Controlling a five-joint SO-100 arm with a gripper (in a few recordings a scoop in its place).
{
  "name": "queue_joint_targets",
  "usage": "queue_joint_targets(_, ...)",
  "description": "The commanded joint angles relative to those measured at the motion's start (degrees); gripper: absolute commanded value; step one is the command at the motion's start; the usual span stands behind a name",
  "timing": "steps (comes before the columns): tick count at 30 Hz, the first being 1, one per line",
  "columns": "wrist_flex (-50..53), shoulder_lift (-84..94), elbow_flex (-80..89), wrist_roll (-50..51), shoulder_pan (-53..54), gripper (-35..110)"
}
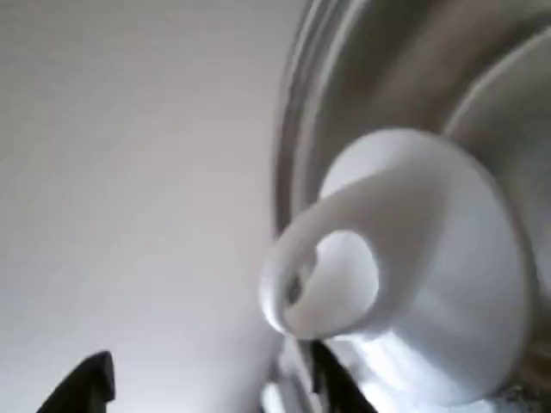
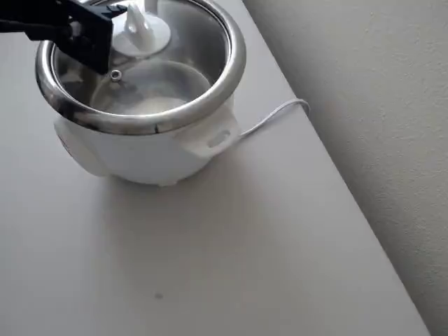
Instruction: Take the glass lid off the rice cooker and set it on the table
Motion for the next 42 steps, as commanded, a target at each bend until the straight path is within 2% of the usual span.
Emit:
queue_joint_targets(1, 1.2, 3.3, -4.5, -2.0, 4.0, 30)
queue_joint_targets(7, 2.5, 4.1, -4.5, -3.5, 5.6, 30)
queue_joint_targets(13, -0.7, 1.9, -4.5, -2.9, 6.5, 30)
queue_joint_targets(22, -4.7, -1.4, -4.5, 0.1, 2.1, 29)
queue_joint_targets(27, -9.4, -3.4, -4.5, -0.2, 1.1, 19)
queue_joint_targets(32, -11.7, -3.6, -4.5, 0.1, 1.1, 0)
queue_joint_targets(42, -11.4, 8.8, -4.4, 0.4, 4.1, 0)
